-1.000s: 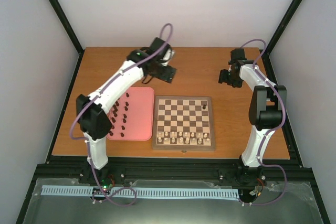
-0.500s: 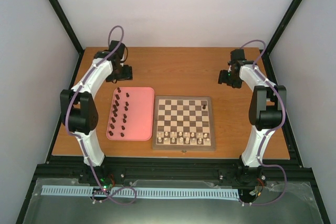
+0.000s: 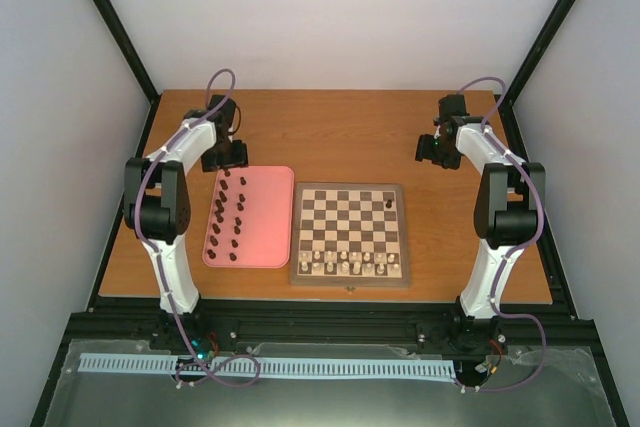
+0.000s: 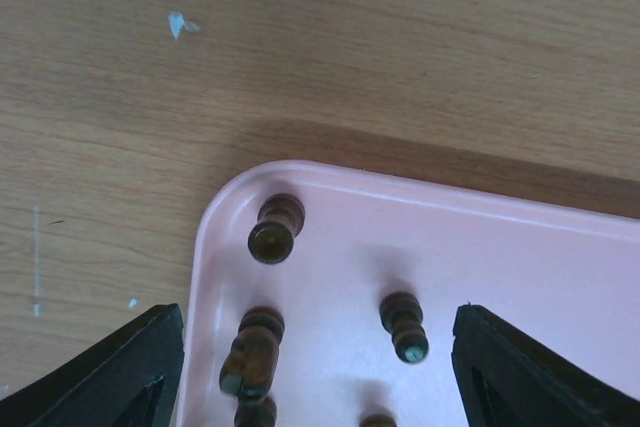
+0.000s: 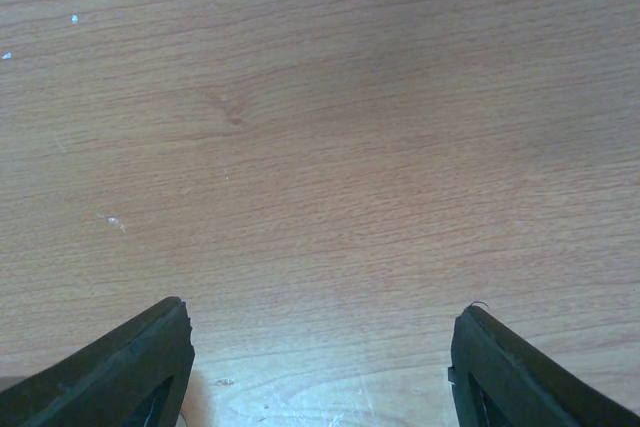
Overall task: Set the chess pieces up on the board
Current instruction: Pick up the chess piece from the storage box.
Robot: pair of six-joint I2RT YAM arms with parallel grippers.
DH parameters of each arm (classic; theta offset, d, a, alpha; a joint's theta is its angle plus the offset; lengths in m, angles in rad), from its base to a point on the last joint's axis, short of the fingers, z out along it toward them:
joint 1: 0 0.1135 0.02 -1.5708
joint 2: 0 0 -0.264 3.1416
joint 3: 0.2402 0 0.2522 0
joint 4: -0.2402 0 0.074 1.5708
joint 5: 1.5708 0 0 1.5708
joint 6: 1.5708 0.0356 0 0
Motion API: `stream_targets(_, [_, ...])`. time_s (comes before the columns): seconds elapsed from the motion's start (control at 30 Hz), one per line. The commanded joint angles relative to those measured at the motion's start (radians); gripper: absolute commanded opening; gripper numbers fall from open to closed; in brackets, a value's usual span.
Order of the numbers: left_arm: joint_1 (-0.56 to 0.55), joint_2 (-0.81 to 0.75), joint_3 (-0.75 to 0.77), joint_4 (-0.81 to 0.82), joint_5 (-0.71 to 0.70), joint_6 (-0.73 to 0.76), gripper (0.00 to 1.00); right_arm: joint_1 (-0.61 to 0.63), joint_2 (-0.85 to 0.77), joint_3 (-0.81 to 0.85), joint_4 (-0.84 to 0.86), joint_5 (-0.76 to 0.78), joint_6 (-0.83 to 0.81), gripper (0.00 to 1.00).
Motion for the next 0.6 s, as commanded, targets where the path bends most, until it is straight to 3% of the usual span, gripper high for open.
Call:
stream_targets(0.0, [0.010, 0.047, 0.005, 0.035, -0.004, -0.014, 0.75, -0.009, -0.007, -0.010, 0.004, 0.013, -0.003, 0.71])
stream_targets(0.3, [0.027, 0.088, 0.007, 0.050, -0.026, -0.003, 0.72, -0.009, -0.003, -0.010, 0.003, 0.021, -0.006, 0.71])
stream_targets(0.57, [0.028, 0.140, 0.041, 0.049, -0.022, 0.007, 0.61, -0.009, 0.001, -0.006, -0.002, 0.028, -0.010, 0.71])
